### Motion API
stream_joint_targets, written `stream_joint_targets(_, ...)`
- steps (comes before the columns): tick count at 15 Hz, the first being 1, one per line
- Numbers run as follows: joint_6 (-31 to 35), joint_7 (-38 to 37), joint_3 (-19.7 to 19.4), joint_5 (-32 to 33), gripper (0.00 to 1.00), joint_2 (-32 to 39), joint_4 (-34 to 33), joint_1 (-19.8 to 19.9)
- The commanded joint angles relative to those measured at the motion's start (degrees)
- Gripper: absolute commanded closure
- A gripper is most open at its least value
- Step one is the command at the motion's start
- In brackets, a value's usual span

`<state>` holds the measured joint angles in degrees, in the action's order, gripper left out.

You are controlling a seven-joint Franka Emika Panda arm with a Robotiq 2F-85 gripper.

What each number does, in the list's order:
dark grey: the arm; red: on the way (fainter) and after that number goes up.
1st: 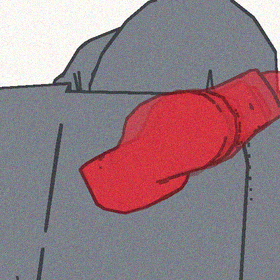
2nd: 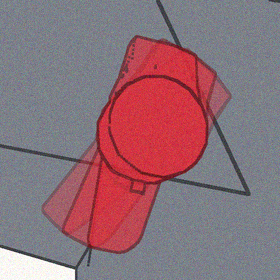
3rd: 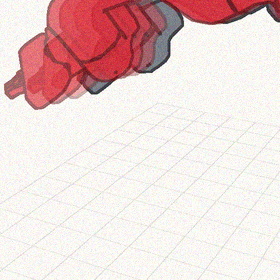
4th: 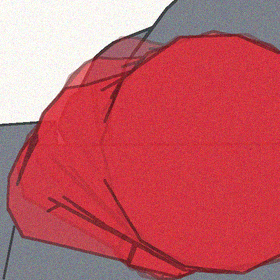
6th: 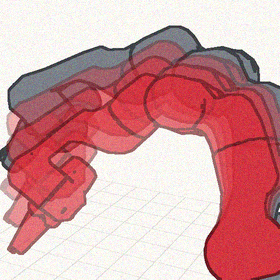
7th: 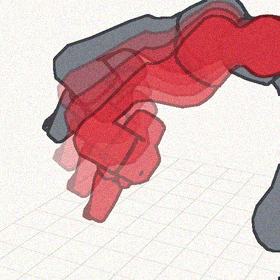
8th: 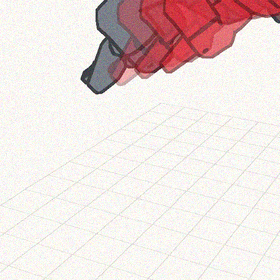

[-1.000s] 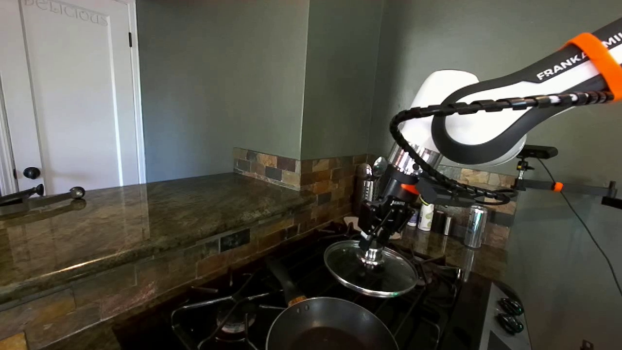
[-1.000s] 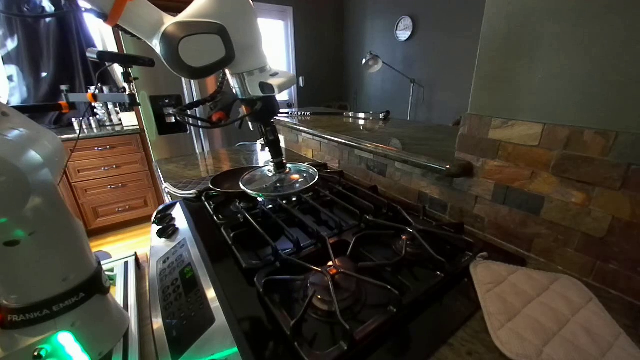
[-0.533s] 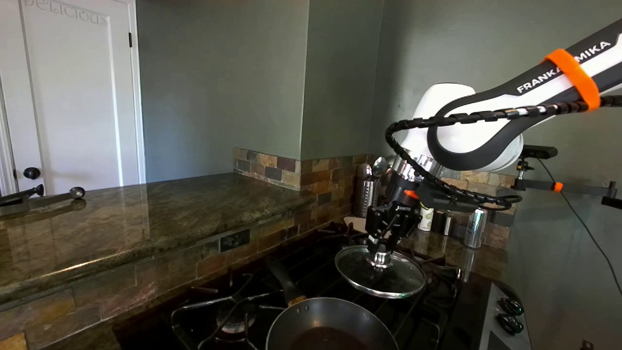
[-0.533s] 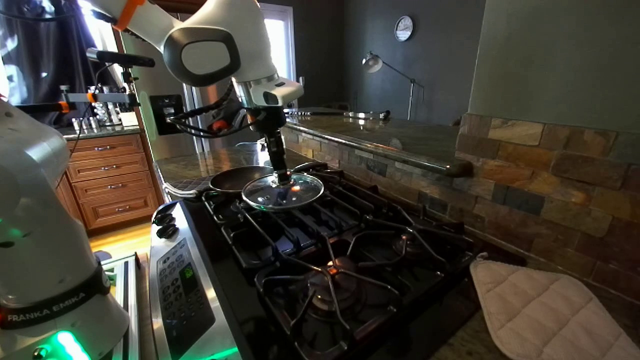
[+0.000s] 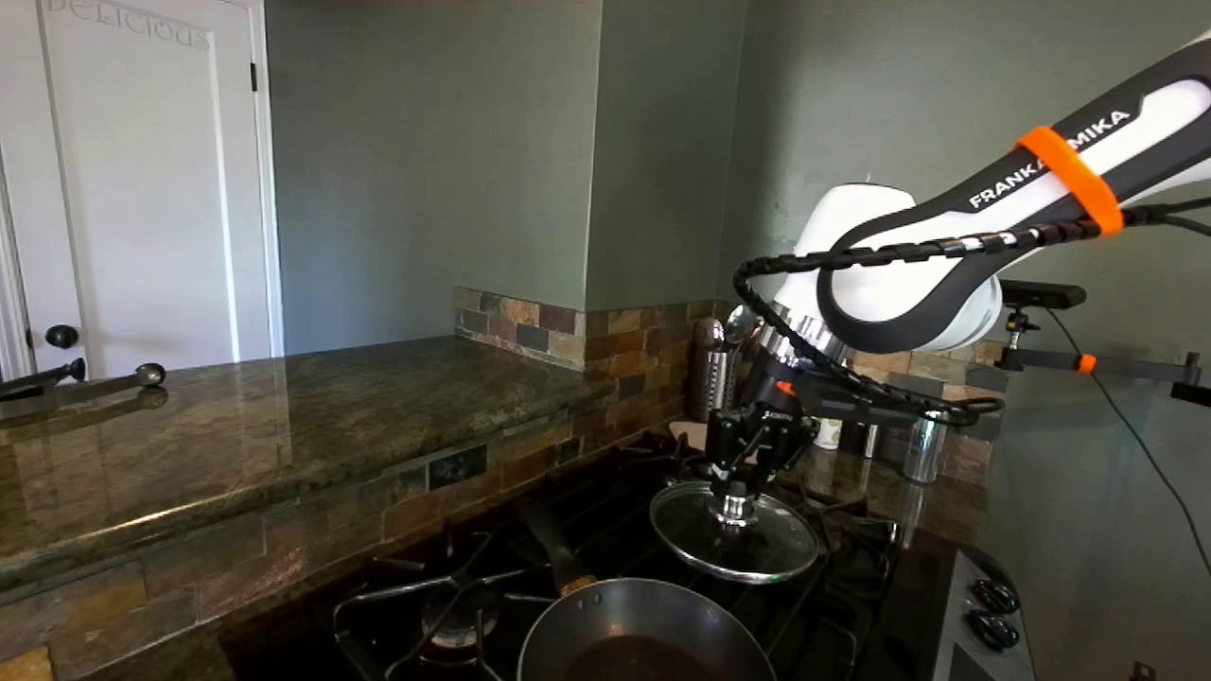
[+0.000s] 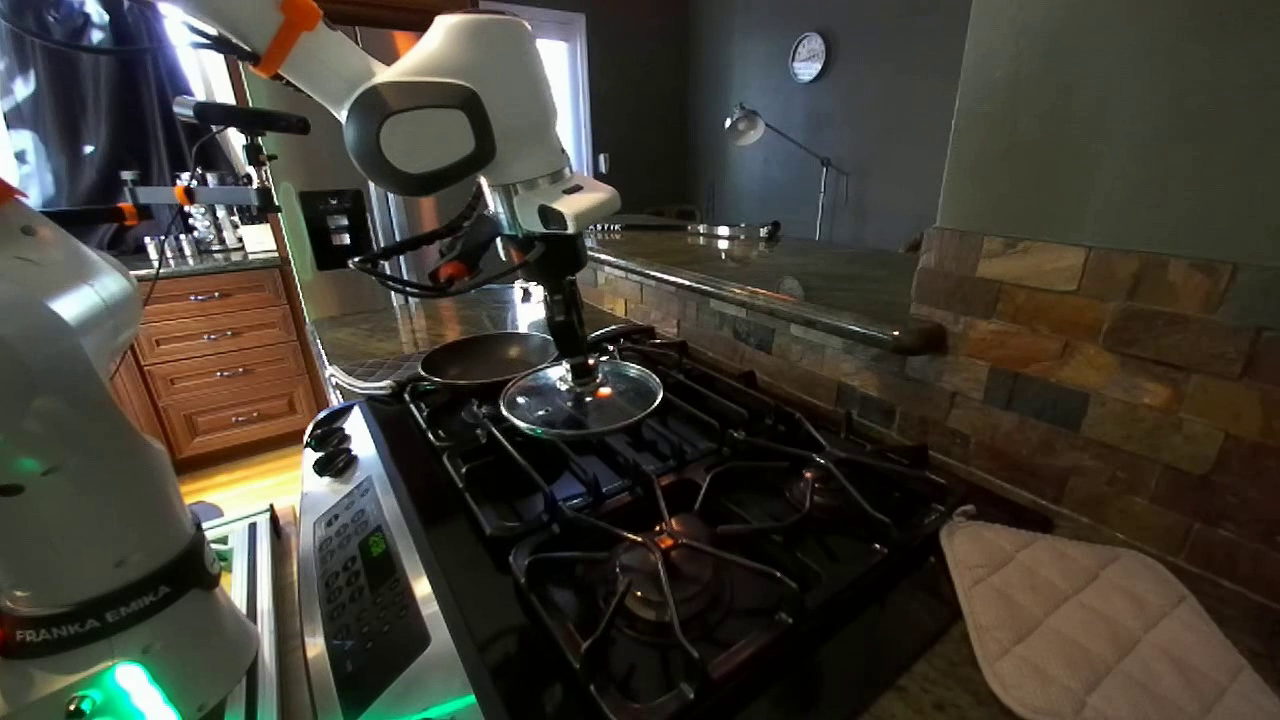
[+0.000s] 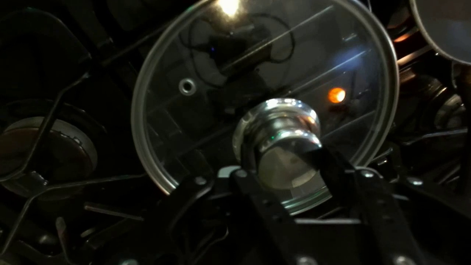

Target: Remove the lid from the pan, move the pan backwards then put back the lid

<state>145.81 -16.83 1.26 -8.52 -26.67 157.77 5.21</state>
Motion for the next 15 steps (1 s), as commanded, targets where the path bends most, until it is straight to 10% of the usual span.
stream_joint_targets(1,4.5,-1.0,-0.2,-2.1,0.77,2.4,-0.1,-1.0)
stream_joint_targets(15,4.8,-3.4,0.2,-5.0,0.77,6.9,-0.1,-2.8)
